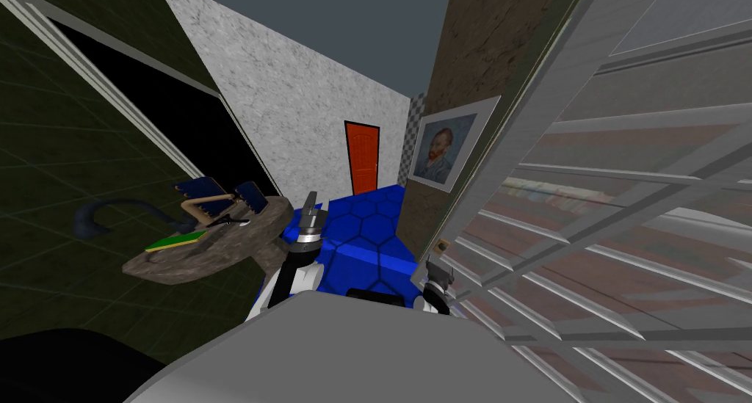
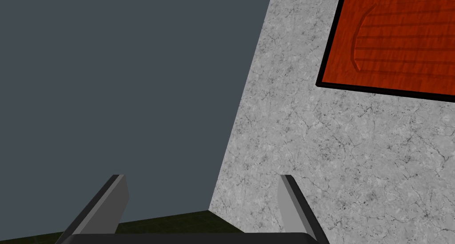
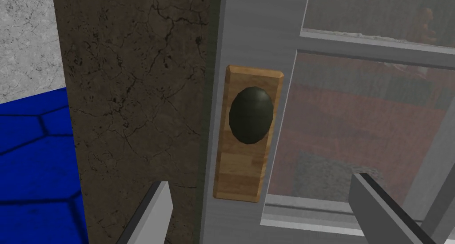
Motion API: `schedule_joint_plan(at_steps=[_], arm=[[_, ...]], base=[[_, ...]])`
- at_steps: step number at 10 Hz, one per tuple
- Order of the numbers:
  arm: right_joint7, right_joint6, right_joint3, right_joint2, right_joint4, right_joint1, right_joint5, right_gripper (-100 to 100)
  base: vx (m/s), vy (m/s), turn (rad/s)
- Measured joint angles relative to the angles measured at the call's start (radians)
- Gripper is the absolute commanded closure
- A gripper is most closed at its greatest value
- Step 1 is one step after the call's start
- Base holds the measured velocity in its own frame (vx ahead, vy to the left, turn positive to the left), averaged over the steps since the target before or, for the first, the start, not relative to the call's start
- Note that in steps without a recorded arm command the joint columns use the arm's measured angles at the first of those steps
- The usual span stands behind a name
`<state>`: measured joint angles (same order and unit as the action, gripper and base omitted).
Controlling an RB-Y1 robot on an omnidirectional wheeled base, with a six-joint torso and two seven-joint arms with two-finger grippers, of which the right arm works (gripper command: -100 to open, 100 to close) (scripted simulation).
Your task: Push the door open
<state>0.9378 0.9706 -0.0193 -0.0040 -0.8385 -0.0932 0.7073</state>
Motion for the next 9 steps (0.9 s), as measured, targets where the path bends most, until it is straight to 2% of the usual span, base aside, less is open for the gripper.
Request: schedule_joint_plan(at_steps=[4,5,6,7,9], arm=[[0.088,-0.010,-0.007,0.037,-0.015,0.012,0.022,-100],[0.093,-0.010,-0.007,0.038,-0.015,0.012,0.022,-100],[0.097,-0.007,-0.010,0.016,0.002,0.025,0.024,-100],[0.103,-0.006,-0.010,-0.005,-0.001,0.018,0.024,-100],[0.101,-0.011,-0.014,-0.022,-0.010,0.017,0.027,-100]], base=[[-0.061,-0.010,0.030],[0.075,-0.063,0.010],[0.163,-0.123,0.027],[0.209,-0.144,0.024],[0.209,-0.123,0.023]])
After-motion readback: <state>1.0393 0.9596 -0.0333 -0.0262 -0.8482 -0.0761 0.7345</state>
